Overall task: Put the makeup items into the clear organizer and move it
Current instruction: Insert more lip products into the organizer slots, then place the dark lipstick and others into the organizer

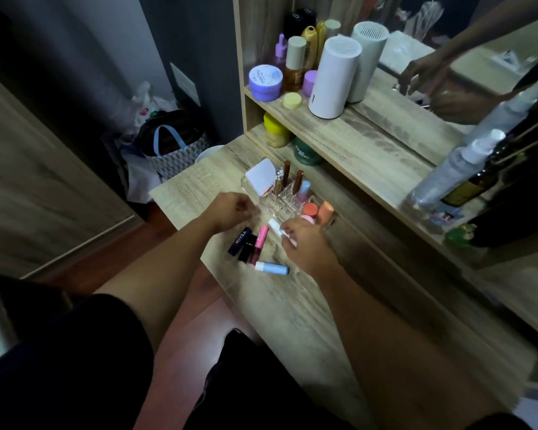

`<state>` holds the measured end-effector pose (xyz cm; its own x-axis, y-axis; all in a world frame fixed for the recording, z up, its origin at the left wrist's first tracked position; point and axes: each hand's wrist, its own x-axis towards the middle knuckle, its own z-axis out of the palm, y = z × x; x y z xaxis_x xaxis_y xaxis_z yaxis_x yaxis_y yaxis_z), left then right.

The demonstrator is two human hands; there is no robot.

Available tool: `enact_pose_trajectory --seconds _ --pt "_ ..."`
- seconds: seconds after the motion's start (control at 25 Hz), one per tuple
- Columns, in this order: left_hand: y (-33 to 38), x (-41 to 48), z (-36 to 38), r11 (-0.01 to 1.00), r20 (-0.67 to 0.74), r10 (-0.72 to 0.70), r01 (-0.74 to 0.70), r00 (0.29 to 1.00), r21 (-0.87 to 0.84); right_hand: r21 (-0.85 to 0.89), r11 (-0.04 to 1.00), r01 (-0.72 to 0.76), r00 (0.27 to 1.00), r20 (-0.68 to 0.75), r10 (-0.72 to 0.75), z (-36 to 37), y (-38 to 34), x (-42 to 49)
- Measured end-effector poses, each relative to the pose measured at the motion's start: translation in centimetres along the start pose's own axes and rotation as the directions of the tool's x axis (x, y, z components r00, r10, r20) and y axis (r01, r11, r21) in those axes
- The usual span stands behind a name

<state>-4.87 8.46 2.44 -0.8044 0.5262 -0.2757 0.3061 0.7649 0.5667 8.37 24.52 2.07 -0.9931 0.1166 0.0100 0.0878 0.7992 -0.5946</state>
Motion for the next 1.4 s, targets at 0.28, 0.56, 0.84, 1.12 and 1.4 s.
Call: enact_pose_trajectory --seconds 0.28,0.56,0.84,1.12,1.4 --pt "-4.0 -5.1 2.3 0.975 0.115 -0.213 0.219 0.97 -0.043 -0.027 0.998 -0.058 0.965 0.255 0.063 3.9 0.7 -4.3" --pt "-3.5 -5.1 4.1 0.974 0.011 -0.222 0.222 0.975 -0.035 -0.027 0.981 -0.194 0.965 0.172 0.196 4.6 0.3 -4.2" --pt "-1.5 -3.3 0.6 0.939 -0.246 -0.177 0.088 0.953 -0.334 0.324 0.913 -0.248 0.921 -0.215 0.327 2.2 -1.8 -1.3" --pt "2.1 -0.8 0.3 0.939 -0.325 -0.038 -0.077 0.945 -0.334 0.39 0.859 -0.33 0.806 -0.358 0.472 -1.2 -0.2 1.2" --pt "2.9 -0.1 3.0 0.876 -0.322 -0.124 -0.049 0.939 -0.48 0.352 0.888 -0.294 0.807 -0.406 0.429 -1.1 0.7 2.5"
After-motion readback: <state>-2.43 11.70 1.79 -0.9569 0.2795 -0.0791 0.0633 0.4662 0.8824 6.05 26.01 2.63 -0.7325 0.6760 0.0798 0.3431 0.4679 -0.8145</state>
